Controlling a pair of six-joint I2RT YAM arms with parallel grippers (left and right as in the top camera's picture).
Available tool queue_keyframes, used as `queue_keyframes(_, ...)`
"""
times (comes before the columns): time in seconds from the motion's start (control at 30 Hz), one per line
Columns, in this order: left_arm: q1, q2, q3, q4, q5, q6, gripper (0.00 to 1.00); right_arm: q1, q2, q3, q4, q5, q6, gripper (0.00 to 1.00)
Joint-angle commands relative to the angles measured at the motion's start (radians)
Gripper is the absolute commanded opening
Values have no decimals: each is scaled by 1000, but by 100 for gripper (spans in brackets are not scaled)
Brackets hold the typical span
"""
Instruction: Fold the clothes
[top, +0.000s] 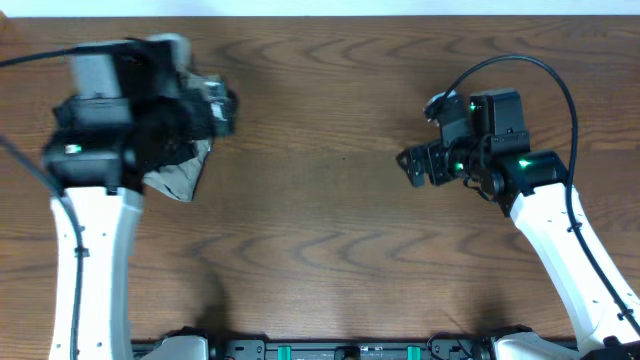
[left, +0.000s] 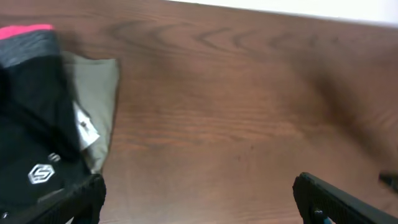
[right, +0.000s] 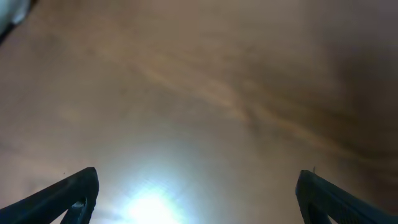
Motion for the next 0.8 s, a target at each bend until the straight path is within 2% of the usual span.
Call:
queue_keyframes(0.0,-95,3,3,1,-227,25,98,-13,-11,8,44,143,62,99)
queue_keyframes(0.23,-132,4,3,-13,-251,20,98,-13,-36,8,64,187,29,99)
queue_keyframes(0.47,-132,-64,-9,-115,-246,12,100,-13,-252,6,-28,227,112,99)
queue_keyframes(0.6,-133,-201,-99,-72,-246,-18,100,-5,-419,-19,-113,286,146,99)
queue_keyframes(0.77,-134,-456,-343,37,-247,-52,100,5,-666,-147,-143,354,188,99)
